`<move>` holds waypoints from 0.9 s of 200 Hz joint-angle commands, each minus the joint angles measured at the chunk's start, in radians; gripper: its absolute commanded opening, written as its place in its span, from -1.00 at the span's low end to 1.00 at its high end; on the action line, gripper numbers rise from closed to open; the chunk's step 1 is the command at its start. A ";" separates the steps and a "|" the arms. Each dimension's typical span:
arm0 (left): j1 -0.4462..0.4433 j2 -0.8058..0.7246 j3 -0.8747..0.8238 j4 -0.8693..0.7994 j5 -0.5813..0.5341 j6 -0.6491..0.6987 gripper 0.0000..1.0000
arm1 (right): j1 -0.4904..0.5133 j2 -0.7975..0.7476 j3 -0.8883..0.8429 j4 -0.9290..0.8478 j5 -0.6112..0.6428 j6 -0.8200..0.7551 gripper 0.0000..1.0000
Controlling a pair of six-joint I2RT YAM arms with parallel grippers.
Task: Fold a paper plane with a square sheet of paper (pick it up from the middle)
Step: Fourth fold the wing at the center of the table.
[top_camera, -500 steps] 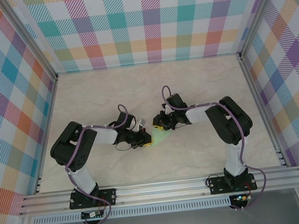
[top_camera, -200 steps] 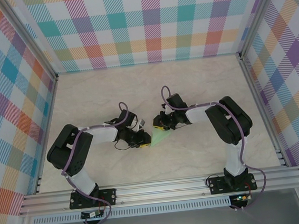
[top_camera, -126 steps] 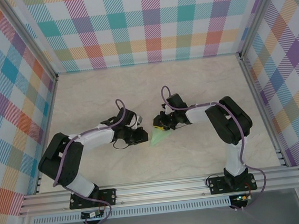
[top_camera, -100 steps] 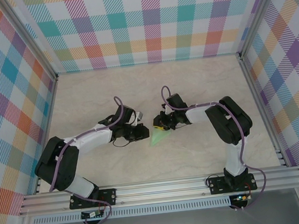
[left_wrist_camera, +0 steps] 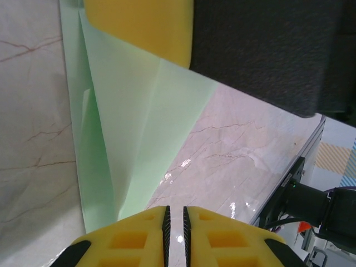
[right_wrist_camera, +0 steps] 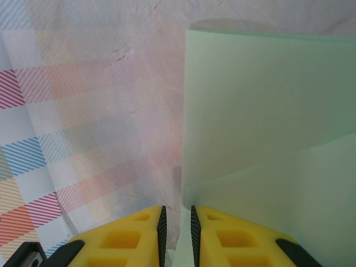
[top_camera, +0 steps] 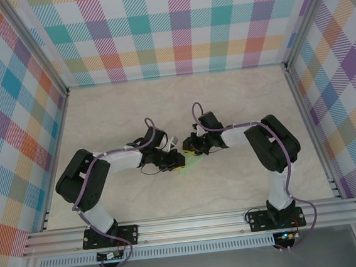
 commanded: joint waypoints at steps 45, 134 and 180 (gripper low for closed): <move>-0.009 0.054 -0.041 0.001 0.039 0.018 -0.67 | 0.003 0.076 -0.033 -0.082 0.048 -0.018 -0.57; -0.007 0.081 -0.081 0.012 0.039 0.024 -0.67 | 0.004 0.081 -0.033 -0.086 0.050 -0.017 -0.57; -0.006 0.047 -0.102 -0.053 -0.025 0.039 -0.73 | 0.004 0.083 -0.037 -0.087 0.055 -0.017 -0.57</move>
